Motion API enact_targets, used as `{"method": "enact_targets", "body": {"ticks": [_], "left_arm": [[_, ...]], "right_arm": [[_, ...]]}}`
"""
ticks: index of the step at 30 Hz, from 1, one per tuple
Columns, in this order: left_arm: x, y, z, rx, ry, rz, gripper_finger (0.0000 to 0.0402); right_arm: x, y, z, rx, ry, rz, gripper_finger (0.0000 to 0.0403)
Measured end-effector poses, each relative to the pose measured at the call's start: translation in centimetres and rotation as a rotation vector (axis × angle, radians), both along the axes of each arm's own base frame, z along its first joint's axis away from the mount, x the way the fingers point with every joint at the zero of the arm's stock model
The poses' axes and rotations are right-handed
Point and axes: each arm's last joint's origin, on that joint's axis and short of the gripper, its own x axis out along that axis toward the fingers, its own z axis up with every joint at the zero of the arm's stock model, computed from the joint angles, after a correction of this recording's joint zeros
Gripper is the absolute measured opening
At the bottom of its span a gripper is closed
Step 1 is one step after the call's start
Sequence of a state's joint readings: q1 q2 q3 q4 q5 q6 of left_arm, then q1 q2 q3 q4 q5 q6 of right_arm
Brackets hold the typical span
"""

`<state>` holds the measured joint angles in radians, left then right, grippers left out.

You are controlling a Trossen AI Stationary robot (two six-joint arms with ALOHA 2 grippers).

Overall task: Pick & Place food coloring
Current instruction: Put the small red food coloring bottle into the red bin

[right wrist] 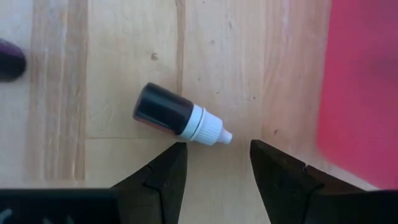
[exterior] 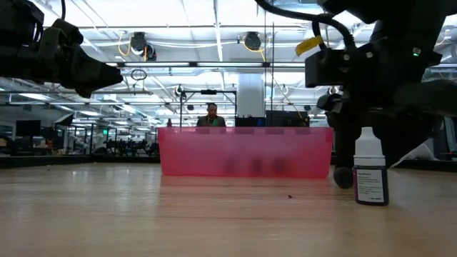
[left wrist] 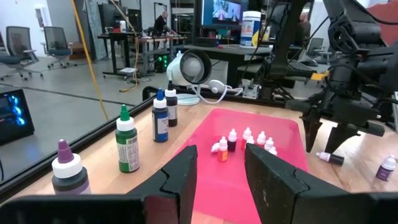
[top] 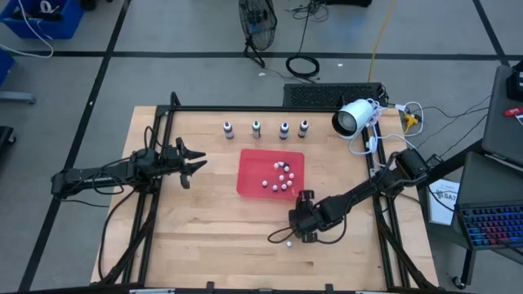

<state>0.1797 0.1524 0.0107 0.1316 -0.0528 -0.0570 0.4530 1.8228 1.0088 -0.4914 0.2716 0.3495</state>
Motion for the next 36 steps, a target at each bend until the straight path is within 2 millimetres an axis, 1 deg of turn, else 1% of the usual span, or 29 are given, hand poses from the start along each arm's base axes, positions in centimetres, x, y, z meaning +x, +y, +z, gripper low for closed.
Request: {"method": "enact_targets", "body": {"ticks": [3, 19, 29, 32, 36], "left_arm": [[0.0, 0.0, 0.0, 0.000, 0.000, 0.000, 0.0136], [0.0, 0.0, 0.0, 0.000, 0.000, 0.000, 0.0136], [0.0, 0.0, 0.0, 0.000, 0.000, 0.000, 0.0136], [0.0, 0.0, 0.0, 0.000, 0.000, 0.000, 0.0136], [0.0, 0.0, 0.0, 0.000, 0.000, 0.000, 0.0136]], "right_arm": [[0.0, -0.1, 0.0, -0.041, -0.009, 0.024, 0.0171], [0.1, -0.1, 0.0, -0.093, 0.019, 0.220, 0.0171], [0.4, 0.5, 0.1, 0.061, 0.027, 0.289, 0.0171], [0.4, 0.8, 0.5, 0.132, 0.020, 0.310, 0.0171], [0.4, 0.9, 1.3, 0.153, -0.012, 0.325, 0.0171]]}}
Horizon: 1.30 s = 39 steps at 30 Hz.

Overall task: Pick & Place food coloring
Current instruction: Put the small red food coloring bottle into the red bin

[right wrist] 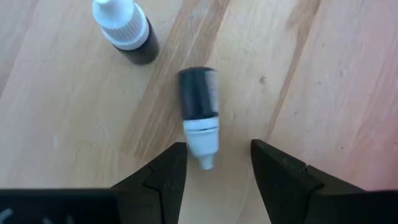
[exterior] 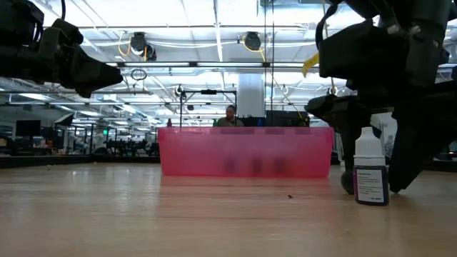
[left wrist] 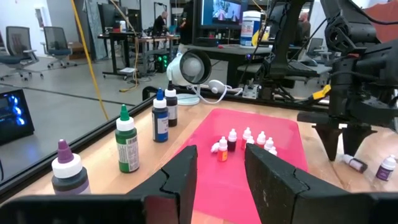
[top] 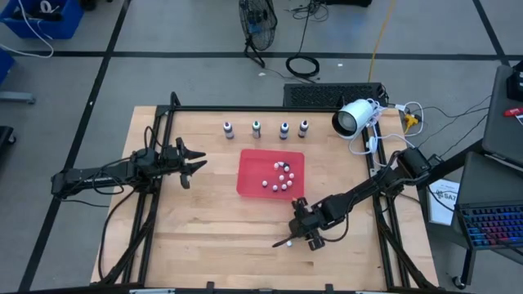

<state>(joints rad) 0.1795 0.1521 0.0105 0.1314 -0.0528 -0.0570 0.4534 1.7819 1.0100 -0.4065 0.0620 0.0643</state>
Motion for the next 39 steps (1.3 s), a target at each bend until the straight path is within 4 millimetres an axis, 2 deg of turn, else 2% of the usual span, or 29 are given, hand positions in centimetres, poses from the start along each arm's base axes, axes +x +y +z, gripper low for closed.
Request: {"method": "enact_targets", "body": {"ticks": [15, 17, 28, 31, 39], "left_arm": [[0.0, 0.0, 0.0, 0.000, 0.000, 0.000, 0.0136], [0.0, 0.0, 0.0, 0.000, 0.000, 0.000, 0.0136], [0.0, 0.0, 0.0, 0.000, 0.000, 0.000, 0.0136], [0.0, 0.0, 0.0, 0.000, 0.000, 0.000, 0.0136], [0.0, 0.0, 0.0, 0.000, 0.000, 0.000, 0.0136]], "right_arm": [[0.2, 0.5, 0.3, 0.038, -0.047, -0.056, 0.0171], [0.2, 0.5, 0.3, 0.058, -0.044, -0.117, 0.0171], [1.3, -0.8, 0.6, 0.366, 0.050, -0.711, 0.0171], [1.4, -1.1, 0.6, 0.421, 0.084, -0.789, 0.0171], [1.9, -0.8, 0.8, 0.518, 0.090, -0.860, 0.0171]]}}
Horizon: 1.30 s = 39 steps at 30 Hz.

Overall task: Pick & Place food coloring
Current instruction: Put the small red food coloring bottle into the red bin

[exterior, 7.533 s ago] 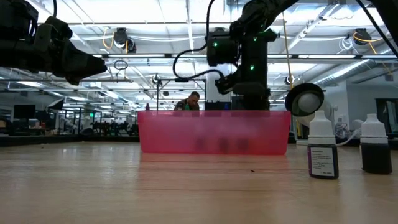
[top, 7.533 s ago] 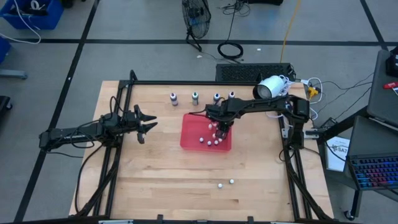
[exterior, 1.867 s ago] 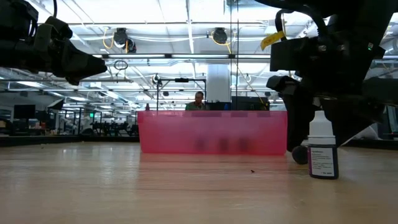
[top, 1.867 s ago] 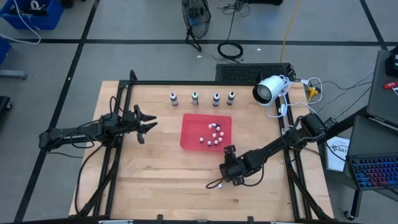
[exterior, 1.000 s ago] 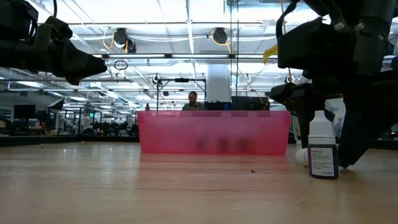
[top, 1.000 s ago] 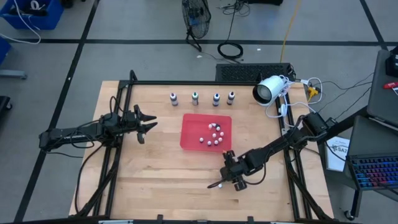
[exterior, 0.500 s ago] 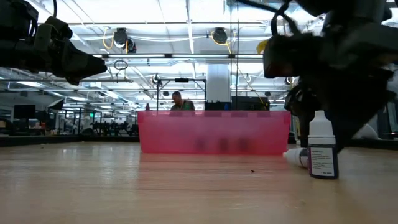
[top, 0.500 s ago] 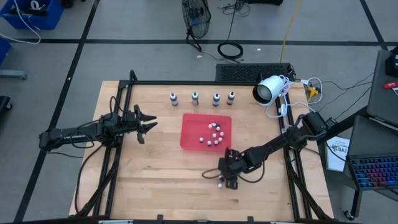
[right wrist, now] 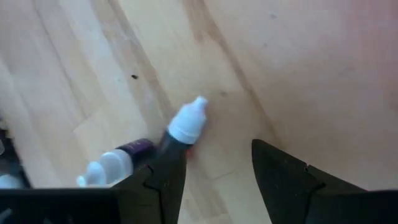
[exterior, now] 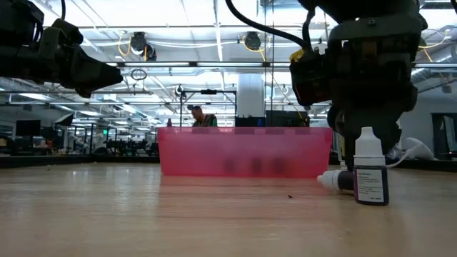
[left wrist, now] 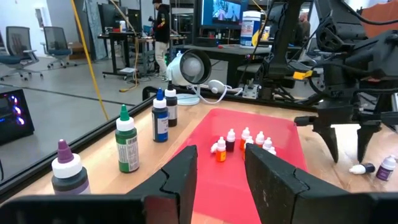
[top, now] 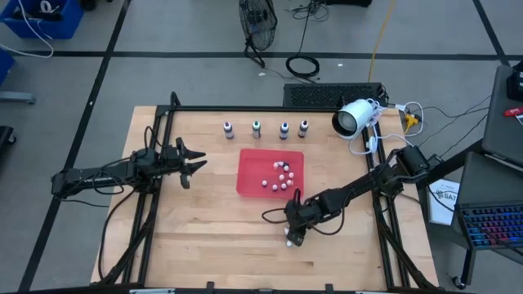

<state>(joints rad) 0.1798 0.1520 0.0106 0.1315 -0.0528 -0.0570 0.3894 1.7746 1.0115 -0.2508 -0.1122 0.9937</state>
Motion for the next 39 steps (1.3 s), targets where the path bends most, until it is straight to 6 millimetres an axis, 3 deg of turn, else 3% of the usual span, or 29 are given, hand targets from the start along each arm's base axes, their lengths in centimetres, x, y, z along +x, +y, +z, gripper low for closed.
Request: {"method": "enact_targets", "body": {"ticks": [12, 28, 35, 39], "left_arm": [[0.0, 0.0, 0.0, 0.000, 0.000, 0.000, 0.0136], [0.0, 0.0, 0.0, 0.000, 0.000, 0.000, 0.0136], [0.0, 0.0, 0.0, 0.000, 0.000, 0.000, 0.0136], [0.0, 0.0, 0.0, 0.000, 0.000, 0.000, 0.0136]], "right_arm": [[1.0, 0.6, 0.8, 0.100, -0.078, -0.009, 0.0171], [0.6, 0.3, 0.5, 0.006, -0.066, 0.015, 0.0171], [1.0, 0.4, 1.5, -0.052, -0.160, 0.174, 0.0162], [1.4, 1.2, 3.1, -0.160, -0.163, 0.323, 0.0135]]}}
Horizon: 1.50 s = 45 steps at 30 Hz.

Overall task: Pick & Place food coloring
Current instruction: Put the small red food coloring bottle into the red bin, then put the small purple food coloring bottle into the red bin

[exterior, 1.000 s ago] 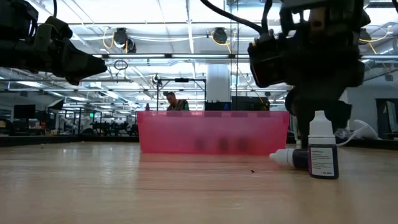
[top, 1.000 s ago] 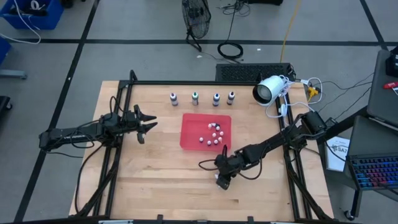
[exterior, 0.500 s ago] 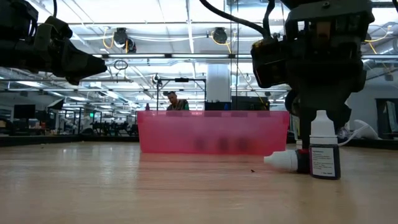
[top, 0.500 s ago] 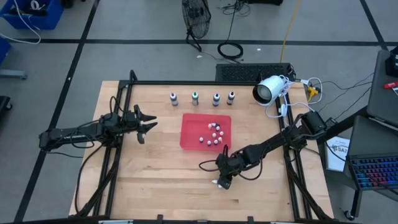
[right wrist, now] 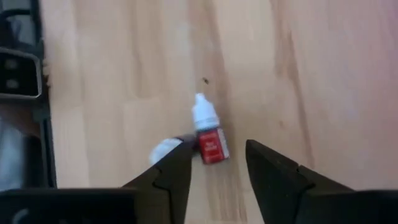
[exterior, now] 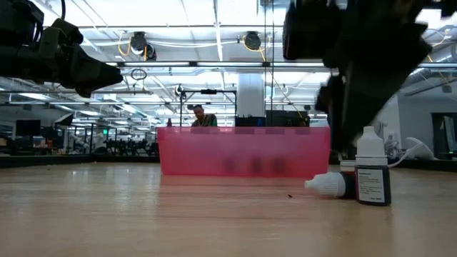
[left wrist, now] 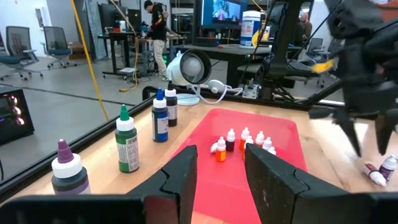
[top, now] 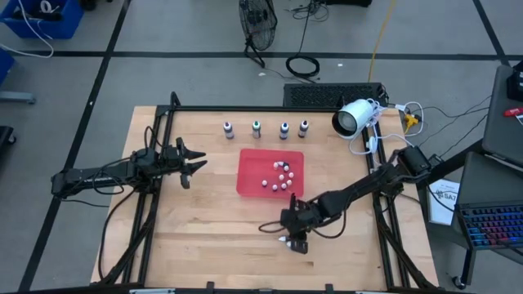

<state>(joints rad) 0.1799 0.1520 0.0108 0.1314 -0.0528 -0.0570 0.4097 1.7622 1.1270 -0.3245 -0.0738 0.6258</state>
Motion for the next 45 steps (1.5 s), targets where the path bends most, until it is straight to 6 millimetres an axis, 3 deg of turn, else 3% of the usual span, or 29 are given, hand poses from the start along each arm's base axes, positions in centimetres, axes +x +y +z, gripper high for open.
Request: {"method": "enact_targets", "body": {"ticks": [8, 13, 17, 28, 33, 38, 41, 45], "left_arm": [[0.0, 0.0, 0.0, 0.000, 0.000, 0.000, 0.0136], [0.0, 0.0, 0.0, 0.000, 0.000, 0.000, 0.0136], [0.0, 0.0, 0.0, 0.000, 0.000, 0.000, 0.0136], [0.0, 0.0, 0.0, 0.000, 0.000, 0.000, 0.0136], [0.0, 0.0, 0.0, 0.000, 0.000, 0.000, 0.0136], [0.0, 0.0, 0.0, 0.000, 0.000, 0.000, 0.0136], [0.0, 0.0, 0.0, 0.000, 0.000, 0.000, 0.0136], [0.0, 0.0, 0.0, 0.000, 0.000, 0.000, 0.0136]], "right_arm": [[0.8, 1.6, 4.6, -0.304, -0.091, 0.135, 0.0079], [1.1, 2.1, 5.2, -0.362, -0.141, 0.214, 0.0030], [1.1, 1.7, 3.8, -0.376, -0.009, 0.242, 0.0003], [5.1, 3.8, 3.9, -0.531, 0.508, 0.372, 0.0002], [5.8, 4.3, 4.0, -0.480, 0.443, 0.353, 0.0003], [6.5, 3.8, 4.3, -0.368, 0.413, 0.222, 0.0015], [6.7, 4.0, 4.6, -0.288, 0.407, 0.151, 0.0040], [6.4, 6.3, 4.7, -0.212, 0.350, 0.173, 0.0089]]}}
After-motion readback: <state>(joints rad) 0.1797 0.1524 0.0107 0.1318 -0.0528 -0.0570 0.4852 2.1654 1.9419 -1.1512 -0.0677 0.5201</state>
